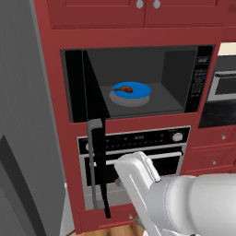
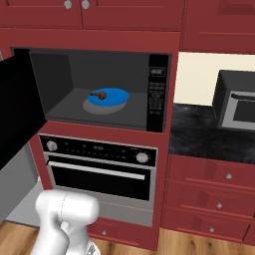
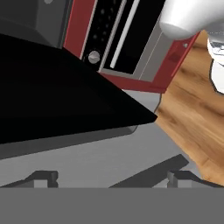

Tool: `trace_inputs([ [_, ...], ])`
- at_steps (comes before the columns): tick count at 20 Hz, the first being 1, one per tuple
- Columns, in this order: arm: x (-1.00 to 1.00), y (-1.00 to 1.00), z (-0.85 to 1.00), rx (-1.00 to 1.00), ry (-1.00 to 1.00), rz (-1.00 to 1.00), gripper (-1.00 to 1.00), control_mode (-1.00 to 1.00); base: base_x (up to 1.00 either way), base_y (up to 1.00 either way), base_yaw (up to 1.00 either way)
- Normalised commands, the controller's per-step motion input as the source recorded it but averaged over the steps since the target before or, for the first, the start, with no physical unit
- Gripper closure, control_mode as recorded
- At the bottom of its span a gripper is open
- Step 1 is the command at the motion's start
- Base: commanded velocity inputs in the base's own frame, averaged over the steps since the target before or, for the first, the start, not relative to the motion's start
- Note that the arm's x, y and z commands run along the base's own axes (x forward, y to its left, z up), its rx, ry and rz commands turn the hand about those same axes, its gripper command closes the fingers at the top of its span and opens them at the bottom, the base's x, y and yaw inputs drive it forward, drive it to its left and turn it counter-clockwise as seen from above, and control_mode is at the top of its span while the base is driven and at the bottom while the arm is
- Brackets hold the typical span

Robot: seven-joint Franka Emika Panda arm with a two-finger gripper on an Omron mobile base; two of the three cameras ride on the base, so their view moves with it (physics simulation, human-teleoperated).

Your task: Transport the chicken drumstick from the fridge to the microwave and turn on the microwave.

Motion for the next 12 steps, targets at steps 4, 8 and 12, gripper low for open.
trace_inputs([
  [4, 0.20, 0.25, -0.27, 0.00, -0.13, 0.00, -1.00, -1.00, 0.00, 0.00, 0.00],
  [8, 0.24, 0.14, -0.27, -0.04, -0.12, 0.00, -1.00, -1.00, 0.00, 0.00, 0.00],
  [12, 0.14, 0.00, -0.25, -0.04, -0.04, -0.02, -1.00, -1.00, 0.00, 0.00, 0.00],
])
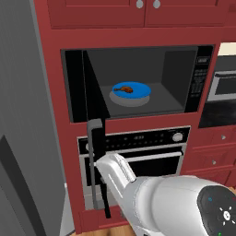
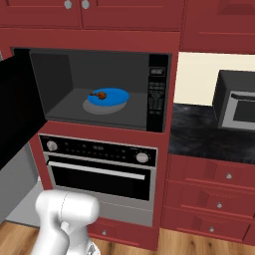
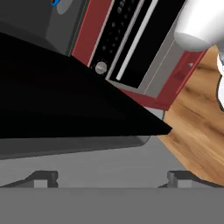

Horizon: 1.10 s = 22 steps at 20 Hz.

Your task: Transport the chicken drumstick from the fridge to the microwave and turn on the microwave.

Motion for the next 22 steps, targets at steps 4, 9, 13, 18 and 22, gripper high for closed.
trace_inputs([
  [4, 0.15, 0.00, -0.27, -0.03, -0.05, -0.01, -1.00, -1.00, 0.00, 0.00, 0.00],
  [9, 0.21, 0.00, -0.25, -0.01, -0.06, 0.00, -1.00, -1.00, 0.00, 0.00, 0.00],
  [13, 0.22, 0.00, -0.27, 0.00, -0.08, 0.00, -1.00, -1.00, 0.00, 0.00, 0.00],
  [18, 0.09, 0.01, -0.28, 0.00, -0.11, 0.00, -1.00, -1.00, 0.00, 0.00, 0.00],
  [22, 0.06, 0.04, -0.27, 0.00, -0.13, 0.00, -1.00, -1.00, 0.00, 0.00, 0.00],
])
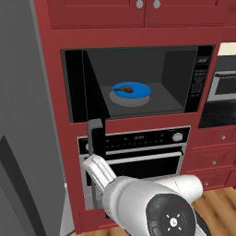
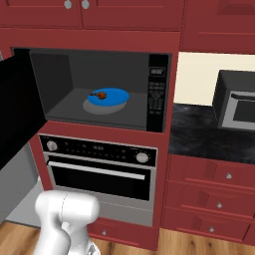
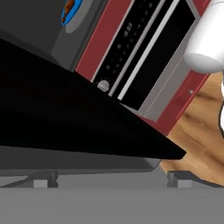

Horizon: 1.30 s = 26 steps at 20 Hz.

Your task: Transport the chicken drumstick from the fridge to the microwave and turn on the microwave.

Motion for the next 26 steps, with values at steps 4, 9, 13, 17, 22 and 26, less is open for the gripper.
trace_inputs([
  [4, 0.14, 0.00, -0.25, 0.00, -0.11, 0.00, -1.00, -1.00, 0.00, 0.00, 0.00],
  [9, 0.21, 0.00, -0.29, 0.00, -0.08, 0.00, -1.00, -1.00, 0.00, 0.00, 0.00],
  [13, 0.23, 0.00, -0.29, 0.00, -0.10, 0.00, -1.00, -1.00, 0.00, 0.00, 0.00],
  [17, 0.22, -0.18, -0.26, 0.00, -0.05, 0.00, -1.00, -1.00, 0.00, 0.00, 0.00],
  [22, 0.18, -0.41, -0.23, 0.00, -0.01, -0.01, -1.00, -1.00, 0.00, 0.00, 0.00],
  [26, 0.17, -0.44, -0.22, 0.00, -0.01, -0.03, -1.00, -1.00, 0.00, 0.00, 0.00],
])
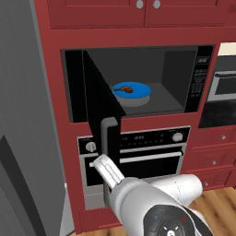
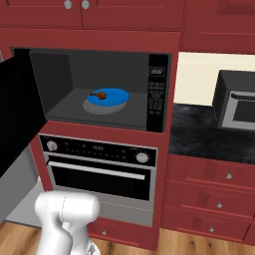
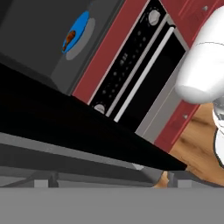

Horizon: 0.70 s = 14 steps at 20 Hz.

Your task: Transport the chicken drumstick from the fridge to the microwave and turn on the microwave.

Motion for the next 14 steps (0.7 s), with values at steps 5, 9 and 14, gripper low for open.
trace_inputs([
  [5, 0.19, -0.44, -0.19, 0.00, -0.01, -0.06, -1.00, -1.00, 0.00, 0.00, 0.00],
  [9, 0.20, -0.51, -0.18, 0.00, 0.00, -0.09, -1.00, -1.00, 0.00, 0.00, 0.00],
  [14, 0.22, -0.51, -0.22, 0.00, 0.00, -0.10, -1.00, -1.00, 0.00, 0.00, 0.00],
])
